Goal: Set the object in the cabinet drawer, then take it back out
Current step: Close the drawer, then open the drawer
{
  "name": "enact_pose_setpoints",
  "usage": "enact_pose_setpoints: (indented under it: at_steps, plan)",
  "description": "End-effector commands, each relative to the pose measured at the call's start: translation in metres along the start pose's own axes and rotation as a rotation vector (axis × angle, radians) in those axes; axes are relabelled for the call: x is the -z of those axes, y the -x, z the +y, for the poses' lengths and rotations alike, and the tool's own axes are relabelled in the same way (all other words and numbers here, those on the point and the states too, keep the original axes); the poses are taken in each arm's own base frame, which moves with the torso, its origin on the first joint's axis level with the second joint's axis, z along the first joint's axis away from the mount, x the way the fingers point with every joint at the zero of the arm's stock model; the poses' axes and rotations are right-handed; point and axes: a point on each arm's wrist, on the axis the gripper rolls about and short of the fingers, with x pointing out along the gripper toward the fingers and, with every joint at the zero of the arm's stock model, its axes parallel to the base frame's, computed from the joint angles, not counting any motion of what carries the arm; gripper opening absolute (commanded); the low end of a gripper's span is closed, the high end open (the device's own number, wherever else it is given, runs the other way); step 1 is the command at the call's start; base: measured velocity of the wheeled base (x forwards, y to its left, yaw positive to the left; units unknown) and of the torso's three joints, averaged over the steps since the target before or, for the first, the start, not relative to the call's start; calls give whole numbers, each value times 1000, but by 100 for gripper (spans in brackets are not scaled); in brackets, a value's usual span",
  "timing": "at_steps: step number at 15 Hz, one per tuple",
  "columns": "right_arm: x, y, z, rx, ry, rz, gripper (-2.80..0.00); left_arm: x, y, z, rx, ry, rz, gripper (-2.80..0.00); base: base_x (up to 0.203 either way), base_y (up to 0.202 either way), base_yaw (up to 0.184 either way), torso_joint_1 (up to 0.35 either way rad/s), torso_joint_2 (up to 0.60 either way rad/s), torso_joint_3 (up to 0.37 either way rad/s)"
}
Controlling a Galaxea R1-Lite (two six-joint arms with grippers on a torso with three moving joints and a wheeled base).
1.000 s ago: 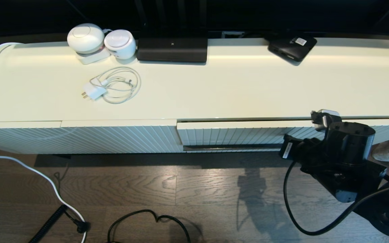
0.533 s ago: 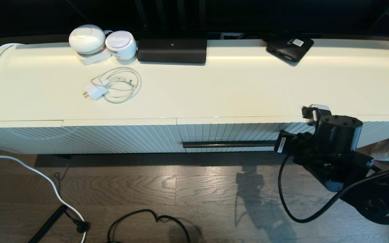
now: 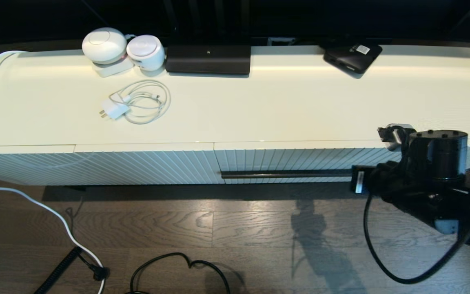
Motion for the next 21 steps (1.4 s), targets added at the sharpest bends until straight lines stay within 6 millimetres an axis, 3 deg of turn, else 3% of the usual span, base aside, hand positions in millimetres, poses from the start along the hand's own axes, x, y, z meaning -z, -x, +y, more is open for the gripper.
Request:
enact_pose_setpoints:
  at_steps: [1,8,12,14,17,21]
  plan:
    - [-13,39,-11,-4,15,35,-280,0,0,0,-1,0,0,-280,0,0,0,0,0,0]
    - [-10,161,-52,18,98,291,-280,0,0,0,-1,0,-1,-280,0,0,0,0,0,0]
    - [2,233,-80,63,108,394,-280,0,0,0,-1,0,-1,-280,0,0,0,0,0,0]
    - [2,246,-88,168,39,391,-280,0,0,0,-1,0,-1,-280,0,0,0,0,0,0]
    - [3,246,-90,253,-179,407,-280,0,0,0,1,0,-1,-280,0,0,0,0,0,0]
    - [6,248,-91,301,-227,503,-280,0,0,0,0,0,-1,-280,0,0,0,0,0,0]
